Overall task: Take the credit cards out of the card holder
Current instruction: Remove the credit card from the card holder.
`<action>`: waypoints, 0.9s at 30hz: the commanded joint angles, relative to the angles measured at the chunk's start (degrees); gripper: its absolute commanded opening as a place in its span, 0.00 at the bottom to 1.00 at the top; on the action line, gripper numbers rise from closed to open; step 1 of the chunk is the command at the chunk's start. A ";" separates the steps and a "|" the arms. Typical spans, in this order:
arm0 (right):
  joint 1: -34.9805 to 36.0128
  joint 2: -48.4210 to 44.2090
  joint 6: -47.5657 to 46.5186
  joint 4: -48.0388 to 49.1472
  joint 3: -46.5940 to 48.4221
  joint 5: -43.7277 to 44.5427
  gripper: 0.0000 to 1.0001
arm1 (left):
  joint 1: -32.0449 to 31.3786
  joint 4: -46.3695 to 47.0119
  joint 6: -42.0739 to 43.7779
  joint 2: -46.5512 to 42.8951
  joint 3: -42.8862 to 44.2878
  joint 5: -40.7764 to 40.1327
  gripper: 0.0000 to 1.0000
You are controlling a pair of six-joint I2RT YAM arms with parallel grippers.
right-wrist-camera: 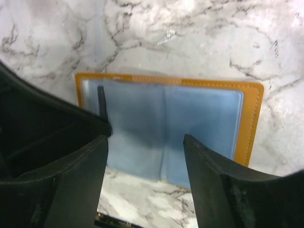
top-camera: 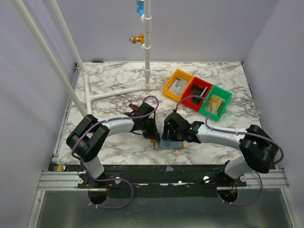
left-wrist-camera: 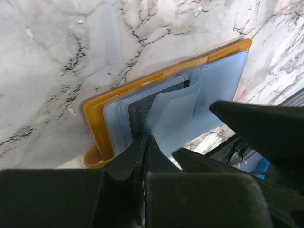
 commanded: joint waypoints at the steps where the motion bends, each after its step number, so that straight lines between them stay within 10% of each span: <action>1: 0.35 4.75 0.20 -3.28 5.64 5.82 0.72 | -0.78 -0.62 0.57 2.51 0.43 -0.38 0.00; 19: -0.66 14.74 2.98 -3.03 10.02 7.52 0.76 | -0.84 0.45 0.22 2.94 0.14 0.33 0.00; 27: -0.66 17.02 2.86 -2.85 8.89 7.85 0.48 | -0.89 0.94 -0.02 2.93 -0.47 0.33 0.00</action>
